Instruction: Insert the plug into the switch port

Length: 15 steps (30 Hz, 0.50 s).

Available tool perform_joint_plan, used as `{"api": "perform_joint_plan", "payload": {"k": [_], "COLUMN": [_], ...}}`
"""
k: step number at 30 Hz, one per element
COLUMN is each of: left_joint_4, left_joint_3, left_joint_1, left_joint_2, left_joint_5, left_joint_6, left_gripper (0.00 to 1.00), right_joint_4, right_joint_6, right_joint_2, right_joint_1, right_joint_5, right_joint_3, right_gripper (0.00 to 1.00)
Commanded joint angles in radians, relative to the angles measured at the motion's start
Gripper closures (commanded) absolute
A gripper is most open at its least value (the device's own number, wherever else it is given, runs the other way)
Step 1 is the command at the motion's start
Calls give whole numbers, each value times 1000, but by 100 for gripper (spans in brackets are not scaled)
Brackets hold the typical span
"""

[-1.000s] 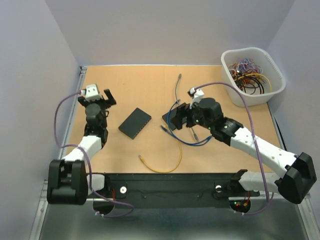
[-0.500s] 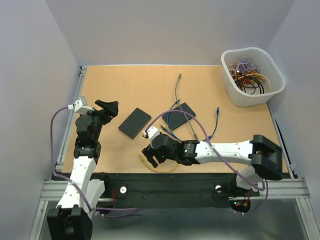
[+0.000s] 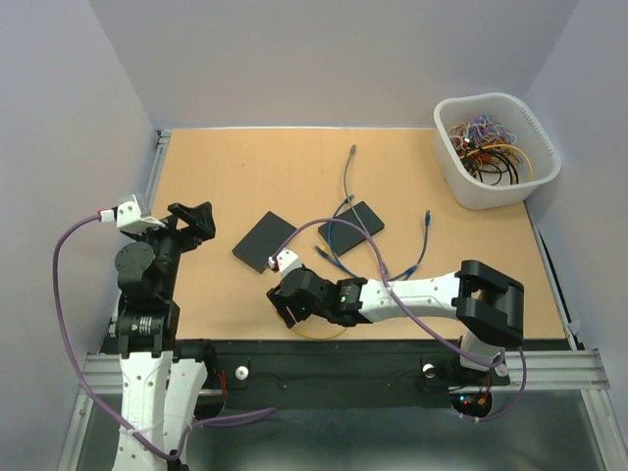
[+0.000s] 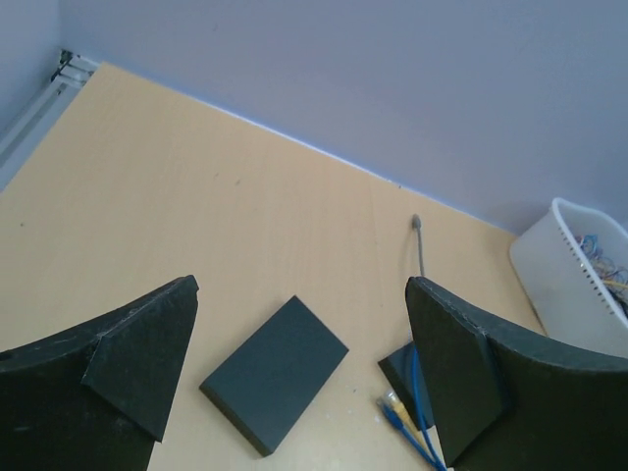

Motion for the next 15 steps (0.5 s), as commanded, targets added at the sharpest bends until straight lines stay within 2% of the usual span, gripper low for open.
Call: {"api": "perform_joint_plan", "payload": {"k": [1, 15], "left_joint_4": [-48, -45], "left_joint_3": [-15, -24], "left_joint_1": [1, 1], "left_joint_2": [0, -8], "left_joint_5": [0, 9], "left_joint_6": [57, 47], "left_gripper": [1, 2], "right_joint_4": [50, 52], "right_joint_6": [45, 44], "right_joint_2": [21, 111], "right_joint_1": [10, 20], "right_joint_5": [24, 19], "right_joint_3": [17, 54], "right_gripper": [33, 40]}}
